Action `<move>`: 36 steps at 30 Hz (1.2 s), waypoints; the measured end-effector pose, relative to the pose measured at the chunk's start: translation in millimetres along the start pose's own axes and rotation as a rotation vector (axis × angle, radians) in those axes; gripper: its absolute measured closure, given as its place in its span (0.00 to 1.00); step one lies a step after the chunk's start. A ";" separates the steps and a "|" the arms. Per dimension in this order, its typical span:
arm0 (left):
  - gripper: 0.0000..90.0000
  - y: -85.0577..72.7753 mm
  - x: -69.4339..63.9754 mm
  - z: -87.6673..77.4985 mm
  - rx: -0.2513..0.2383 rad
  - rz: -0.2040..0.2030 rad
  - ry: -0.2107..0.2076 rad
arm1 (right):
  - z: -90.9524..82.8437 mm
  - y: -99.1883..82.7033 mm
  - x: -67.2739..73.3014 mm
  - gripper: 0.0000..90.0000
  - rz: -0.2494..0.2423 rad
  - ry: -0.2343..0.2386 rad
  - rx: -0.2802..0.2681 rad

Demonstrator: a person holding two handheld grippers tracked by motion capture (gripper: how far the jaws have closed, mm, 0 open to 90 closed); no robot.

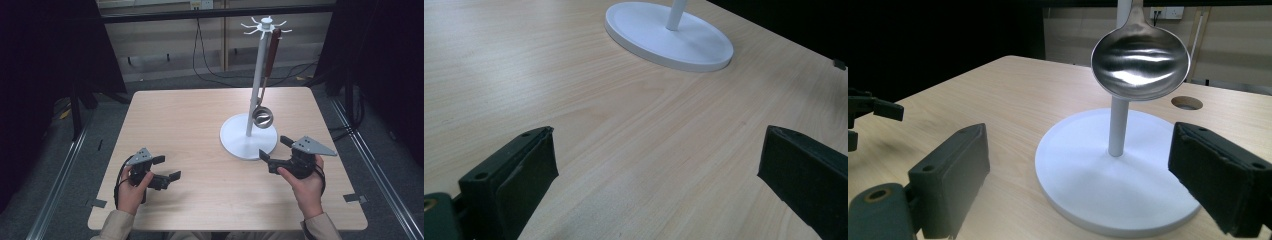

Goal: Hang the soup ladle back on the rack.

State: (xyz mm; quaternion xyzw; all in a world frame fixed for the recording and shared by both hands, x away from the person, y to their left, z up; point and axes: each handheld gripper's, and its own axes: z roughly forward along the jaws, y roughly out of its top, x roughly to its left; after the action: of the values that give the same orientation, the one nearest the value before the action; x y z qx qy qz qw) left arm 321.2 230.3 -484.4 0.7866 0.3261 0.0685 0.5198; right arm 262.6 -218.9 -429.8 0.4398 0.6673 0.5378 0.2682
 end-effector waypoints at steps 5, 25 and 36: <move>0.02 0.2 -0.2 -0.1 -0.003 -0.001 0.001 | -0.6 -4.8 -0.7 0.10 -0.002 0.003 0.008; 0.02 -0.1 0.4 -0.5 0.002 0.002 0.006 | -2.3 -20.5 -2.2 0.11 -0.009 0.009 0.036; 0.02 0.9 -0.4 1.4 0.006 0.008 0.002 | -2.6 -29.5 -2.1 0.11 -0.017 0.013 0.057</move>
State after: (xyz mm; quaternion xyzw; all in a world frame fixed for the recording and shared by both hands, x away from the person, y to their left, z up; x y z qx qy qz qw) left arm 322.0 228.8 -484.3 0.7895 0.3236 0.0706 0.5168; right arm 252.7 -223.0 -457.4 0.4381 0.6879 0.5189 0.2560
